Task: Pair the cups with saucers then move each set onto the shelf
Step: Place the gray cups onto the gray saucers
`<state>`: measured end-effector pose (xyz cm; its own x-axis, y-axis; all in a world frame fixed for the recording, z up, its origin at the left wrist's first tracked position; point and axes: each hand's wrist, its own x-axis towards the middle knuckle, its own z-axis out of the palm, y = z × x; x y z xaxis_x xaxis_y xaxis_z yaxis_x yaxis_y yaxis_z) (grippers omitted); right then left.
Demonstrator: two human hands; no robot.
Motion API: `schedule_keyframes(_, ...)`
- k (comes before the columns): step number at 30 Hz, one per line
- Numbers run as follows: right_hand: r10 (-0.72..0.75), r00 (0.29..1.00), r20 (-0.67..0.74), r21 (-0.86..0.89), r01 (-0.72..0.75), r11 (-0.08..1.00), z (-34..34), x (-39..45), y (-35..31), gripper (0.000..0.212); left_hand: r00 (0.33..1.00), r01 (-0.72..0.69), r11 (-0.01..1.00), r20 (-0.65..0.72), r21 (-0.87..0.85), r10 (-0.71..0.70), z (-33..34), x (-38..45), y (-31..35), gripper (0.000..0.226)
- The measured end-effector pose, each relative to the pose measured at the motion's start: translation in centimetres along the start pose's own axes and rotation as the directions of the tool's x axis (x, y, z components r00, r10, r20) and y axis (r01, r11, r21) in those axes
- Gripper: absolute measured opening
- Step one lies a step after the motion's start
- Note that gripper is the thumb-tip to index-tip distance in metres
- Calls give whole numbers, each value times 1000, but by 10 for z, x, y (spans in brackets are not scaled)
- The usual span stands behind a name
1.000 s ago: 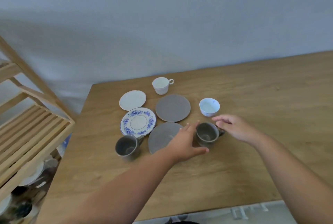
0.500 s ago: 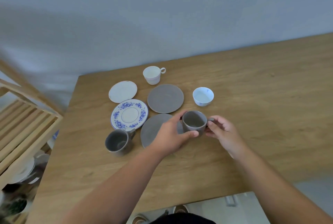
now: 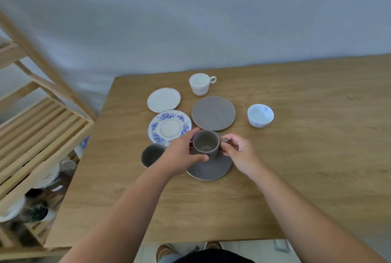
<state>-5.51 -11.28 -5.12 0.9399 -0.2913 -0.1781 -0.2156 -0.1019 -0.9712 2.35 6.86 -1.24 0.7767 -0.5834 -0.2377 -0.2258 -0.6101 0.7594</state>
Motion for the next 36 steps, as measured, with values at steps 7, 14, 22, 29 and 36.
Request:
schedule_keyframes(7,-3,1000,20,-126,5,992,-6,-2,3,20,999,-10,996,-29,92,13,4,-6,-2,95)
schedule_keyframes(14,-183,983,-15,-226,175,958,-3,-4,-15,42,970,-134,958,-167,252,179,-20,-26,2,102)
schedule_keyframes(22,-233,840,490,-673,535,511,61,21,-82,44,971,112,981,-228,161,-74,-50,-63,-68,119)
schedule_keyframes(29,-46,801,597,-784,595,179,99,43,-79,34,923,67,992,-372,-107,-103,-38,-62,-80,96)
schedule_keyframes(36,-159,864,477,-703,484,522,74,52,-80,19,938,34,970,-327,-239,-114,-53,-36,-62,92)
